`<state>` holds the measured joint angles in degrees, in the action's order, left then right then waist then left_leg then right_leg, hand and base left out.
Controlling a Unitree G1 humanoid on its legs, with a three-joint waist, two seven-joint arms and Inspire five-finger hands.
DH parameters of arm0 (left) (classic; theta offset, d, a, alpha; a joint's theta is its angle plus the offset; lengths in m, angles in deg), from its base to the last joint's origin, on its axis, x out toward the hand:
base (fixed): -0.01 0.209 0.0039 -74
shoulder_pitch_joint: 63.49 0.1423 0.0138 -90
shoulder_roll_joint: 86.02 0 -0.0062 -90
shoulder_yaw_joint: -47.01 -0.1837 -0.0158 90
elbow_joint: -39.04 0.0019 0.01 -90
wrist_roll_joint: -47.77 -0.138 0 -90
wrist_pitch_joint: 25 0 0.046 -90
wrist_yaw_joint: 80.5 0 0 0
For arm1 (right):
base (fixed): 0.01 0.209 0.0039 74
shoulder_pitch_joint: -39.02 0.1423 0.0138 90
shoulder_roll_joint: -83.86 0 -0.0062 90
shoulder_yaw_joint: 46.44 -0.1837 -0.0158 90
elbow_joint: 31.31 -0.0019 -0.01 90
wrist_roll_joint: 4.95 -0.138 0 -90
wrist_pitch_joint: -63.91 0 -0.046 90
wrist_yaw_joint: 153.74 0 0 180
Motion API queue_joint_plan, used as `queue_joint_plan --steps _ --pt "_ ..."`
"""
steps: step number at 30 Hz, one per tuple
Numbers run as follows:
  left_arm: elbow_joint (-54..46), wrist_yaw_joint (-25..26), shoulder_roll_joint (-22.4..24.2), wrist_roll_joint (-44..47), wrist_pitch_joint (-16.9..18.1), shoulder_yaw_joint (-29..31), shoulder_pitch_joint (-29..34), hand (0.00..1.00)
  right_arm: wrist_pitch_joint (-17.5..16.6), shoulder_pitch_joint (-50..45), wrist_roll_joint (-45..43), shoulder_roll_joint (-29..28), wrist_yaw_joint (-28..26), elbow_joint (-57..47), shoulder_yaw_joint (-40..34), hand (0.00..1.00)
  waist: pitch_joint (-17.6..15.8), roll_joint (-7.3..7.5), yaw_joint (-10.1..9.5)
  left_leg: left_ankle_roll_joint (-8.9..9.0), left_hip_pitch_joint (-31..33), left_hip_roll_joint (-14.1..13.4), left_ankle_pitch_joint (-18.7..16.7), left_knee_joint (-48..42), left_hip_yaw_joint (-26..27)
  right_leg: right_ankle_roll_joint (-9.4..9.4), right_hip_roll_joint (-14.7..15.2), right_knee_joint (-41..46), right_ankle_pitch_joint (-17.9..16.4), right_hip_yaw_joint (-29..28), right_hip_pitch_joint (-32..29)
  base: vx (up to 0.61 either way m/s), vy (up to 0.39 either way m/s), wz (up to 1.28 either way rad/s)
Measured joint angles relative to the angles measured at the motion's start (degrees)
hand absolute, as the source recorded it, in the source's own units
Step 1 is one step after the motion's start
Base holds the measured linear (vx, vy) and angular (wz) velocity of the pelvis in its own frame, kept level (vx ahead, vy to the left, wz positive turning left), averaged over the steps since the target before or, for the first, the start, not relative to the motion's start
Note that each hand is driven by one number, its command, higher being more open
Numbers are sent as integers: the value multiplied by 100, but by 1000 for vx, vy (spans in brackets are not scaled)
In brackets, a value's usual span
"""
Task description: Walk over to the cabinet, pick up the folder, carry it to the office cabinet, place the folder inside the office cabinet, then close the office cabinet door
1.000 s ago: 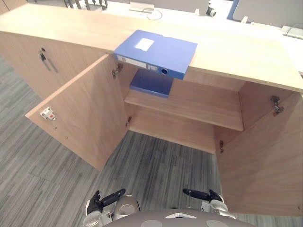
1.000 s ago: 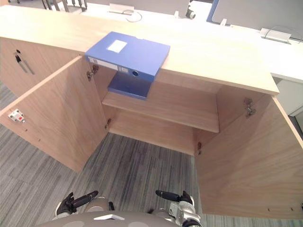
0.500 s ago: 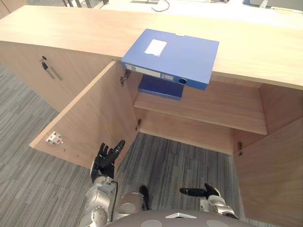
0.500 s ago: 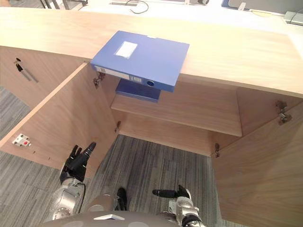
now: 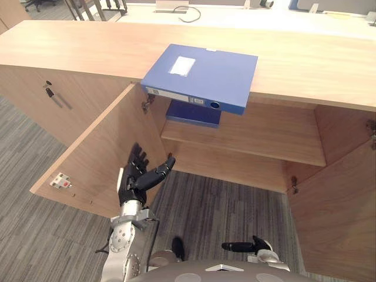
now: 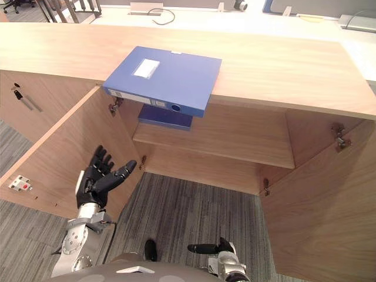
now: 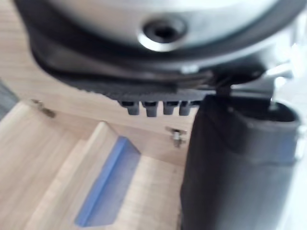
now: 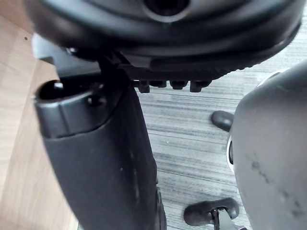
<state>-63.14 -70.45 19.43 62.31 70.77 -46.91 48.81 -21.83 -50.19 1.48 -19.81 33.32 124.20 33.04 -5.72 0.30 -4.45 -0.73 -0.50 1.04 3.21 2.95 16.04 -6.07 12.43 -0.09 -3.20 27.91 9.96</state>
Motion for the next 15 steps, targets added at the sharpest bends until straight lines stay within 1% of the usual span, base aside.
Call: queue_joint_plan --steps 2,3,4,6,7,8,10,12,14,15 --pt "-201 372 116 -652 62 -12 30 100 -7 -31 -4 -25 86 11 -1 100 66 39 -1 -12 -6 23 8 20 -1 -3 20 4 2 0 -1 -18 34 0" --pt "-377 763 234 -1118 84 -1 30 100 -27 -78 -11 -41 151 22 1 100 128 72 -7 -14 -7 34 9 29 -2 -8 32 14 5 -3 -4 0 0 0" --pt "-430 968 270 -1320 104 -3 29 100 -49 -93 -13 -45 195 31 7 100 149 83 -8 -14 -6 35 8 32 -3 -9 33 17 5 -4 -8 0 0 0" --pt "-567 1648 355 -1830 158 30 24 100 -144 -106 -28 -59 349 130 89 100 234 120 -9 -16 -3 36 10 59 -7 -9 31 26 4 -15 -30 -15 8 0" --pt "-588 1775 361 -1964 158 34 23 100 -145 -112 -44 -56 372 137 128 100 257 123 -9 -17 -4 36 11 78 -8 -9 30 30 4 -21 -39 0 0 0" --pt "-625 2015 351 -2167 159 35 16 100 -157 -119 -62 -39 413 162 217 100 298 120 -10 -29 -4 37 41 128 -7 -10 27 45 3 -34 -71 0 0 0" --pt "-631 2226 306 -2487 150 6 -49 100 -197 -103 -61 -26 464 206 284 100 307 115 -9 -19 3 38 58 147 -9 -10 27 59 3 -48 -97 0 0 0" --pt "-630 2365 126 -2840 108 -77 -182 100 -235 -95 -62 -10 482 231 394 100 308 117 -5 -18 1 38 58 145 2 -11 27 61 2 -90 -107 -19 21 -5" --pt "-630 2504 -239 -3580 -17 -145 -568 100 -238 -73 -54 1 482 240 454 100 314 115 15 -27 0 33 66 143 61 -34 30 61 16 -166 -146 -13 25 -13" --pt "-630 2517 -347 -3698 -28 -154 -695 100 -237 -72 -54 2 483 243 452 100 318 113 17 -36 -1 31 72 142 90 -45 31 61 23 -187 -160 -4 29 -22"
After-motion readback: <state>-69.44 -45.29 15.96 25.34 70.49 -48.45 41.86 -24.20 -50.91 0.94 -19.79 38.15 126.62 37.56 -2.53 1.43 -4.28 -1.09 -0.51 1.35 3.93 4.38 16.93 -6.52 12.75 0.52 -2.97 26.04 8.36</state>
